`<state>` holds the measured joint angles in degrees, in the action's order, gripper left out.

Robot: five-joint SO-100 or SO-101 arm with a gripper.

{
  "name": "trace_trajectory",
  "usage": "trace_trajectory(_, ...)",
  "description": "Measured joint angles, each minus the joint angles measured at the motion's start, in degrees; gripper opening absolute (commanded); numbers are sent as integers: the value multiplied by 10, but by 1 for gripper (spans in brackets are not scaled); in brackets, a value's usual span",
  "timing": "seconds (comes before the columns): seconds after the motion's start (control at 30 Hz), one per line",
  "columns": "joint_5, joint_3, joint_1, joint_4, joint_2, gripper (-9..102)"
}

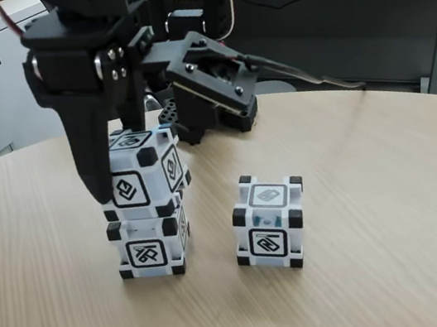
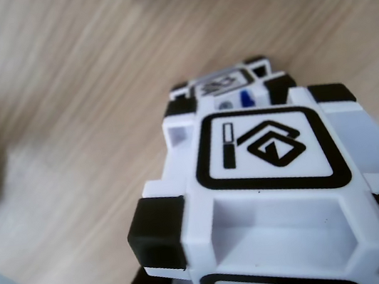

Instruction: Stack cubes from left to right.

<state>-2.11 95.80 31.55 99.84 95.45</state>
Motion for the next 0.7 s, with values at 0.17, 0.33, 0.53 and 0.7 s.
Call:
trace_trajectory(0.17,18,0,0,0,0,52)
trace_trajectory(0.33,17,0,0,0,0,54)
trace_trajectory(0.53,18,0,-4,0,0,55)
trace_trajectory(0.7,2,0,-11,0,0,55)
